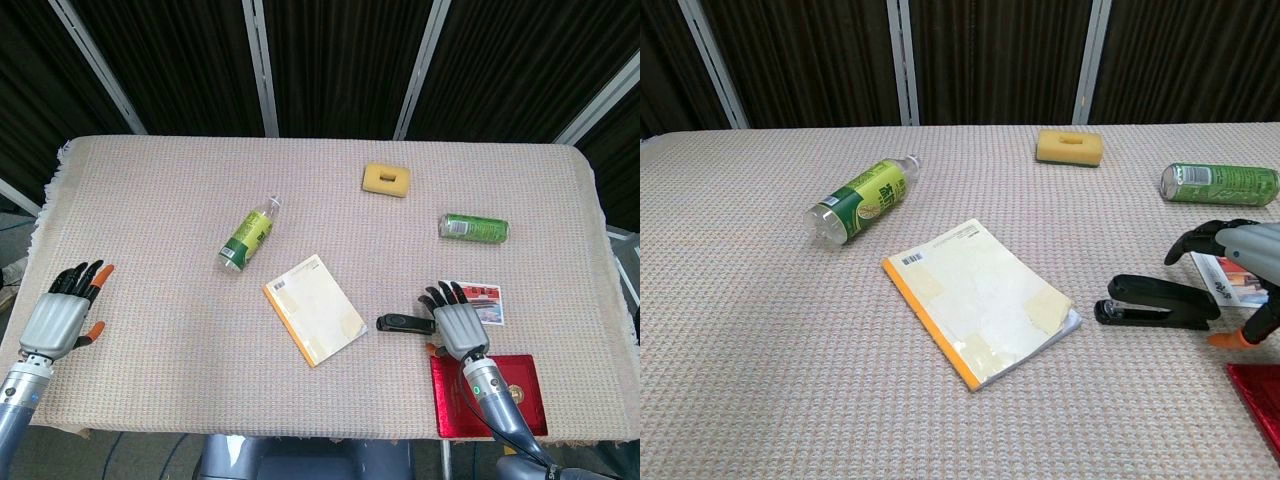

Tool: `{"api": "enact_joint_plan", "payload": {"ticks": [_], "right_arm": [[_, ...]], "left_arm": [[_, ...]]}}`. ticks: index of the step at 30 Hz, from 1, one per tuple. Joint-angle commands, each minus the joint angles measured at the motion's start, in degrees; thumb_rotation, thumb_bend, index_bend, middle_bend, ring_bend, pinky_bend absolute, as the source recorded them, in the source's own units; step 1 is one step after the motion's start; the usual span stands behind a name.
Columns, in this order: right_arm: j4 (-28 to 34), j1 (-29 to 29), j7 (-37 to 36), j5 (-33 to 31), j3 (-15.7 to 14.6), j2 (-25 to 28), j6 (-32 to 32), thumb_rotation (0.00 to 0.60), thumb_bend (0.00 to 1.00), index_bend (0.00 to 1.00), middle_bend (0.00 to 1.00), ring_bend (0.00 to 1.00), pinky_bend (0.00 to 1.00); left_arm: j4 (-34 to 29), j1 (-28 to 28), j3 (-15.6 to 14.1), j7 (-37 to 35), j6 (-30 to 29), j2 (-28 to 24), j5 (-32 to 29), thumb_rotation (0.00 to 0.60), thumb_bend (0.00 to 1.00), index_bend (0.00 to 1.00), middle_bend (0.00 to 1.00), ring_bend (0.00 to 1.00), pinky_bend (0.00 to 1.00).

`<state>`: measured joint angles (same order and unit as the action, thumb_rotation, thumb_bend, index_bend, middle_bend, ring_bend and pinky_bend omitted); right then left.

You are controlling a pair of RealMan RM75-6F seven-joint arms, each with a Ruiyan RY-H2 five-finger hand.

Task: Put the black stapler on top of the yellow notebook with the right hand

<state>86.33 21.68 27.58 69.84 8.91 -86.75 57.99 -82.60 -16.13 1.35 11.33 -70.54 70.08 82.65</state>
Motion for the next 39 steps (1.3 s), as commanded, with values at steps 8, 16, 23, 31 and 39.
{"api": "enact_joint_plan", "payload": {"ticks": [8,16,23,31,39], "right_arm": [[-2.52,1.68,-1.18,-0.24,-0.21,-2.00,-0.01,0.600,0.22,0.43,0.27,0.21,0.37],[-2.71,2.31,-1.78,-0.46,-0.39,-2.45,0.72,0.600,0.30,0.51,0.35,0.31,0.51],[-1.82,3.36,-0.82,-1.98,-0.03,-2.46,0.62,0.600,0.40,0.59,0.42,0.41,0.63],[2.95,3.22,1.39,-2.51,0.17,-0.47,3.77,0.600,0.41,0.65,0.48,0.49,0.72],[9.11,1.97,-1.04,-1.59,0.88,3.93,7.10,0.600,0.40,0.67,0.49,0.52,0.75]], "left_arm": [[0.25,-0.41,-0.20,0.18,1.03,0.17,-0.43,0.600,0.31,0.00,0.00,0.00,0.11],[0.31,-0.67,-0.24,-0.18,1.45,0.09,-0.61,0.600,0.31,0.00,0.00,0.00,0.11],[0.43,-0.86,-0.29,-0.72,1.77,-0.01,-0.71,0.600,0.32,0.00,0.00,0.00,0.11],[0.56,-0.67,-0.33,-1.76,1.16,-0.29,-0.50,0.600,0.32,0.00,0.00,0.00,0.11],[0.57,-0.54,-0.41,-2.00,0.69,-0.34,-0.27,0.600,0.32,0.00,0.00,0.00,0.11]]}}
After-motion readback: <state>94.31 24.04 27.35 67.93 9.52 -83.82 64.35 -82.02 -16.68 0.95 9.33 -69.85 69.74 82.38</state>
